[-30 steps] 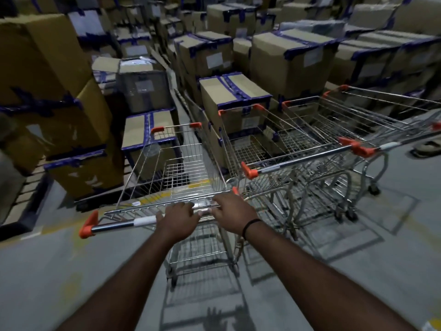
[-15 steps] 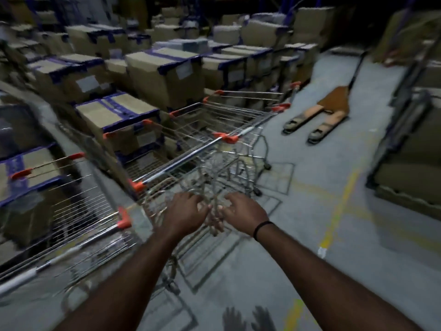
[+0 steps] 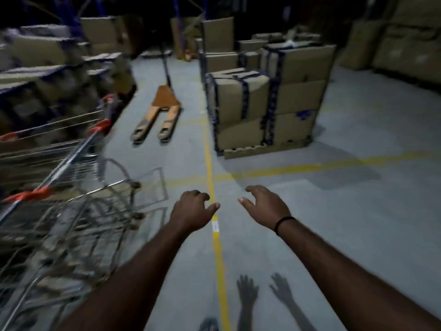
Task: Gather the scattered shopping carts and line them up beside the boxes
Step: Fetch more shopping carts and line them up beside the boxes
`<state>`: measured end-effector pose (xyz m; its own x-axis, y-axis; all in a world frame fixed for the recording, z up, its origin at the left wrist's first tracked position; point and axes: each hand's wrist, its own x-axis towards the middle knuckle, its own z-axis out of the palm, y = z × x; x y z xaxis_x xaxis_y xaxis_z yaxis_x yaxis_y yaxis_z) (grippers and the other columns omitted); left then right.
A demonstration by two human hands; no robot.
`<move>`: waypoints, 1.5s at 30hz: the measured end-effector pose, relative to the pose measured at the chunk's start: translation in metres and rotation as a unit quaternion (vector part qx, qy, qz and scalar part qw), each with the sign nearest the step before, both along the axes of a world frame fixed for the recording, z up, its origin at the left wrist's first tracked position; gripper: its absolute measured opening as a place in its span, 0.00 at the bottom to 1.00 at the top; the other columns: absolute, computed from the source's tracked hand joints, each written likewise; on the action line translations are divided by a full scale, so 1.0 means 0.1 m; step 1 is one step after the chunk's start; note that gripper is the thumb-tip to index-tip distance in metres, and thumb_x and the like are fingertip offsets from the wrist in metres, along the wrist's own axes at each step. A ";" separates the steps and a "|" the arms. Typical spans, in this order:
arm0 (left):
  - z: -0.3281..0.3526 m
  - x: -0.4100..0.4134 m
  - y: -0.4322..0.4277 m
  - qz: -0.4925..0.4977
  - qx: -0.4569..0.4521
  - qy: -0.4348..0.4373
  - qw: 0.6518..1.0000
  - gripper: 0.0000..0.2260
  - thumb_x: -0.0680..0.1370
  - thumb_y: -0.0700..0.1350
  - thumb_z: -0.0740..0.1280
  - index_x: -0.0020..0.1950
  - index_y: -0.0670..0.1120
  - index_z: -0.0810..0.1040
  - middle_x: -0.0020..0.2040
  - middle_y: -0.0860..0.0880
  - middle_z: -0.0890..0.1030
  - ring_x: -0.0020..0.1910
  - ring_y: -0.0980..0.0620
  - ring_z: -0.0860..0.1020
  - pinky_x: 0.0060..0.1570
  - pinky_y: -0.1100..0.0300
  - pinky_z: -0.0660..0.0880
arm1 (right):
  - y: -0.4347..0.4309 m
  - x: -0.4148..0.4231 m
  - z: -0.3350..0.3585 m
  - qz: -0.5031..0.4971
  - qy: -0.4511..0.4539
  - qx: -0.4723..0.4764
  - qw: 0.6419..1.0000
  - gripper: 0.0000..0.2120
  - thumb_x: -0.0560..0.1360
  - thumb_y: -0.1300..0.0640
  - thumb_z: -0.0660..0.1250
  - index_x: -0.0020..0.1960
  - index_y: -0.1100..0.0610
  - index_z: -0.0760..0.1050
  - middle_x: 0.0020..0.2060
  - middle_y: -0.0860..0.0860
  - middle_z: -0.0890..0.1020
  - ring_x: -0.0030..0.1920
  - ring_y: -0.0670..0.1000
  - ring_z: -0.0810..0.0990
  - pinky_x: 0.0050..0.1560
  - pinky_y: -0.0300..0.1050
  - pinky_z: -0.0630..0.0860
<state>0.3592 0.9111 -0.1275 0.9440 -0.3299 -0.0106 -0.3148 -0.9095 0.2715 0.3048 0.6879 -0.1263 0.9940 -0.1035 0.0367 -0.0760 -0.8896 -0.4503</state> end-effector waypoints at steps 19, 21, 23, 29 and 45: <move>-0.01 1.41 -3.35 -0.328 -0.050 0.036 0.943 0.27 0.80 0.67 0.58 0.70 0.51 0.75 0.71 0.47 0.74 0.73 0.44 0.66 0.68 0.45 0.69 | -2.47 0.00 0.19 -0.356 0.033 -0.036 0.933 0.28 0.80 0.38 0.60 0.74 0.53 0.69 0.72 0.51 0.73 0.71 0.54 0.71 0.70 0.56 0.66; -0.02 1.46 -3.68 -0.355 -0.046 0.043 0.933 0.27 0.80 0.67 0.59 0.70 0.51 0.75 0.71 0.47 0.74 0.73 0.44 0.66 0.68 0.45 0.68 | -2.70 -0.07 0.19 -0.388 0.031 -0.032 0.921 0.28 0.81 0.38 0.60 0.74 0.53 0.69 0.72 0.51 0.73 0.71 0.55 0.71 0.70 0.56 0.66; -0.04 1.42 -4.02 -0.387 -0.041 0.048 0.920 0.27 0.80 0.67 0.59 0.70 0.51 0.75 0.71 0.47 0.74 0.72 0.43 0.67 0.68 0.45 0.68 | -2.93 -0.20 0.17 -0.422 0.031 -0.027 0.906 0.28 0.81 0.38 0.59 0.74 0.53 0.69 0.72 0.51 0.72 0.71 0.54 0.70 0.71 0.56 0.66; -0.01 1.04 -5.27 -0.481 -0.054 0.059 0.873 0.26 0.79 0.67 0.60 0.69 0.51 0.76 0.69 0.48 0.76 0.72 0.44 0.68 0.67 0.46 0.69 | -3.79 -0.75 0.12 -0.524 0.031 -0.020 0.851 0.30 0.80 0.36 0.59 0.75 0.53 0.68 0.73 0.51 0.72 0.72 0.54 0.69 0.71 0.55 0.66; 0.36 -0.33 -9.39 -0.606 -0.088 0.043 0.789 0.27 0.78 0.68 0.61 0.68 0.51 0.77 0.69 0.48 0.76 0.71 0.45 0.70 0.68 0.45 0.69 | -7.17 -2.06 0.43 -0.633 -0.008 -0.047 0.773 0.31 0.80 0.36 0.59 0.75 0.53 0.68 0.74 0.52 0.71 0.73 0.54 0.69 0.71 0.56 0.67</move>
